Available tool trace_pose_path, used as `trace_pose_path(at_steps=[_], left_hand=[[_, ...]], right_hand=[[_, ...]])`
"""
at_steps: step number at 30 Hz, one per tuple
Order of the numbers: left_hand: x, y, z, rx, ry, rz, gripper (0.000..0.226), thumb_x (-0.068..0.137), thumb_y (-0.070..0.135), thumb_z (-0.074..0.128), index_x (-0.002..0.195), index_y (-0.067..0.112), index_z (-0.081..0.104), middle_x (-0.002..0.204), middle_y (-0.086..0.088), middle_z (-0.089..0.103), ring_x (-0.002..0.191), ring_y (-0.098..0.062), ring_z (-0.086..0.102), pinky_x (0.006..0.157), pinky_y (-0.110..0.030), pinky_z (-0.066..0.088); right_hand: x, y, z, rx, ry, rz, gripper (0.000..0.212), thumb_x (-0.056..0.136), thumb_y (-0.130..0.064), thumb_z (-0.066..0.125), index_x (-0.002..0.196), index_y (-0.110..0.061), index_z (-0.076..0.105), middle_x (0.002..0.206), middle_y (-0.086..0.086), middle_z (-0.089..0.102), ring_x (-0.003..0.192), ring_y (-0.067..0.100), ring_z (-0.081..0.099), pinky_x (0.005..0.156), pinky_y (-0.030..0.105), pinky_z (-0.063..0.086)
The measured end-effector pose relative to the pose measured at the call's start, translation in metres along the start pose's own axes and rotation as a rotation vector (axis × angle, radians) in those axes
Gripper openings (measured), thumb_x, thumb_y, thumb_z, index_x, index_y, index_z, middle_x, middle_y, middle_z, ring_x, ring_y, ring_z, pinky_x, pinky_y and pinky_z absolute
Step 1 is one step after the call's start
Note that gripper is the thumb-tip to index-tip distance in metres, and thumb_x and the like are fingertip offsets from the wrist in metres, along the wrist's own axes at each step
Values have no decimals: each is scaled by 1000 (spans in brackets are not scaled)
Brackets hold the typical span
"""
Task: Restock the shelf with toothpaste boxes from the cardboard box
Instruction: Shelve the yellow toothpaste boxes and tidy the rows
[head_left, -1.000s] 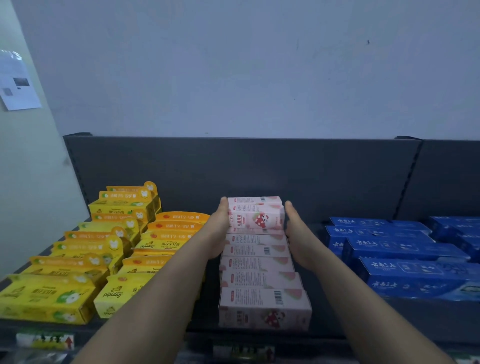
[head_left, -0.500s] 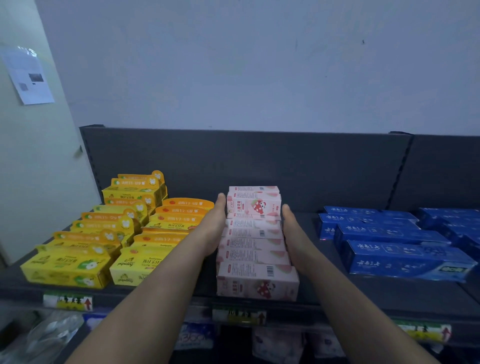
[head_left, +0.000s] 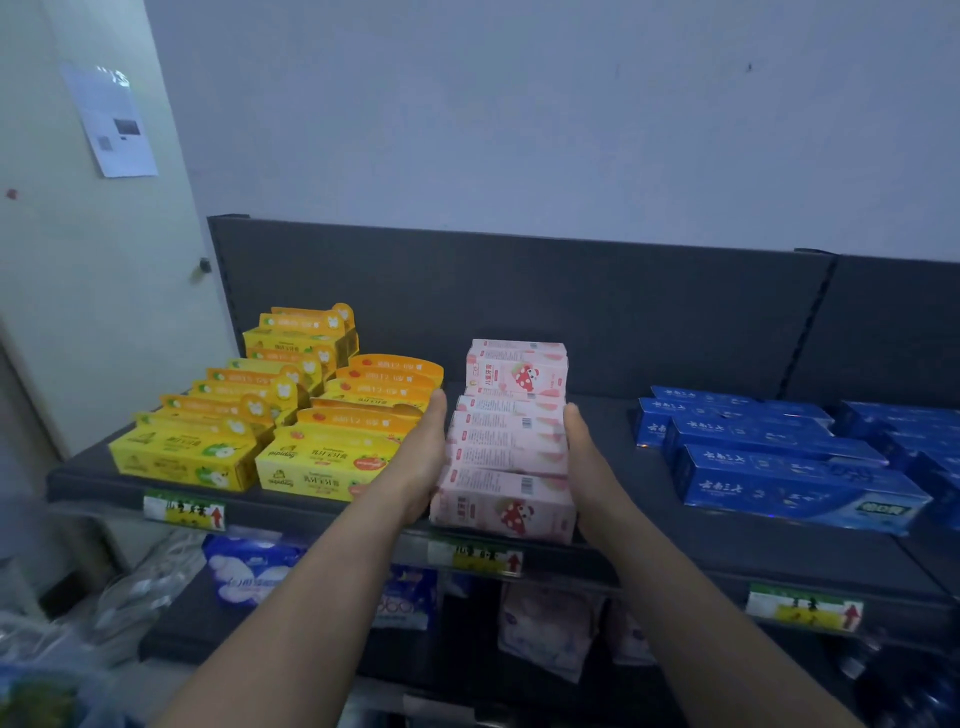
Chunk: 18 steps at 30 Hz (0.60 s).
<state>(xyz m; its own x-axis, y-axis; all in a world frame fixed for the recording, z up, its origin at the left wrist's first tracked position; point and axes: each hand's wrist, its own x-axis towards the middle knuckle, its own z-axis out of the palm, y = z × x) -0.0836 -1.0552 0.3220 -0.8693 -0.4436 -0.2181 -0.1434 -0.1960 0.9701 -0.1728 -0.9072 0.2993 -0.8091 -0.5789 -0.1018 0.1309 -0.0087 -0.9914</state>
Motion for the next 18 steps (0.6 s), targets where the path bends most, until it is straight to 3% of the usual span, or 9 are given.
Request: trace_pose_path(at_steps=[5,9,12,13,15,16,18], left_hand=[[-16,-9,-3,73,15,39,57,97,61,19,87,27,64,74,4,75,85,-16,69,76,-34,49],[-24,-9,-3,121,-50,65,62,100,57,14,102,23,67,81,5,75,83,-14,70,72,-30,51],[-28,-3,-2,247,-80,164,69,96,60,17,112,10,61,101,-6,72,90,-20,69,84,-42,55],[-28,-4,-3,274,-53,201,67,93,63,21,111,10,58,107,-7,68,91,-20,66,86,-45,53],[-28,-7,-6,334,-1,264,55,93,62,26,105,16,54,107,-3,62,91,-16,60,85,-44,51],[-29,-8,-7,385,6,284,47,96,57,27,101,19,53,103,-1,61,89,-14,59,82,-40,50],[-37,-8,-10,437,7,355,23,101,45,33,92,32,49,94,8,58,83,-2,56,73,-29,48]], right_hand=[[-13,4,-4,35,-9,11,64,97,-62,15,125,-26,60,113,4,71,102,22,69,95,43,51],[-27,8,7,9,40,-7,64,97,-63,16,127,-25,59,111,1,72,101,18,69,91,39,53],[-37,0,14,-77,134,10,64,95,-65,24,127,-21,57,110,0,72,97,17,70,80,34,55],[-41,-3,15,-132,160,21,71,90,-71,29,134,-19,51,120,-1,67,107,18,66,89,37,53],[-50,-6,13,-312,245,3,78,91,-68,35,150,-18,28,146,-5,43,135,19,41,110,36,32],[-56,-6,11,-382,287,-32,72,95,-59,35,153,-19,20,154,-3,31,142,17,29,111,35,24],[-67,-5,8,-469,317,-94,65,99,-50,35,153,-19,19,159,-4,22,145,15,21,111,31,20]])
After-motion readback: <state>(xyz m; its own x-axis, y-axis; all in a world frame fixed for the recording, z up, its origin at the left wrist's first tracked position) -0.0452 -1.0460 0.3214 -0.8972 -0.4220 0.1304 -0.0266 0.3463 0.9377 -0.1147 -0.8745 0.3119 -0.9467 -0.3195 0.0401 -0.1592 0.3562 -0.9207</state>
